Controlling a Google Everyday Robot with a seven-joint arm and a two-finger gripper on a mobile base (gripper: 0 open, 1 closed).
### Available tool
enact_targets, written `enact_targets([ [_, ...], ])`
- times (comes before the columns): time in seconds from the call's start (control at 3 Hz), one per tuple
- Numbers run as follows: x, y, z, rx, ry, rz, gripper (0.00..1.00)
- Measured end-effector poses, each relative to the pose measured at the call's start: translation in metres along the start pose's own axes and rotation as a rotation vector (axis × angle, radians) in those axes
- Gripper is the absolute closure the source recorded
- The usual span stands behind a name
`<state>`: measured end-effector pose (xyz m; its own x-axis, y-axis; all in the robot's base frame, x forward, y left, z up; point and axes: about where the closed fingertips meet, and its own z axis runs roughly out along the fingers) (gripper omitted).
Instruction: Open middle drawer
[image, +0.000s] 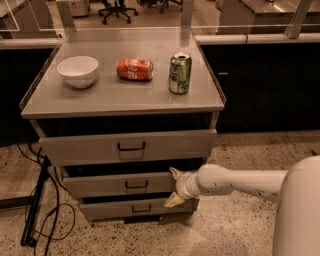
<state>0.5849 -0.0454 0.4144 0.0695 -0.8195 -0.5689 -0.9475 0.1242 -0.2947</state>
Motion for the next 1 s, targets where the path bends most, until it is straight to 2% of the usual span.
enact_targets([
  [1.0,-0.0052,-0.0027,-0.0071,0.0,0.0,0.0,0.95],
])
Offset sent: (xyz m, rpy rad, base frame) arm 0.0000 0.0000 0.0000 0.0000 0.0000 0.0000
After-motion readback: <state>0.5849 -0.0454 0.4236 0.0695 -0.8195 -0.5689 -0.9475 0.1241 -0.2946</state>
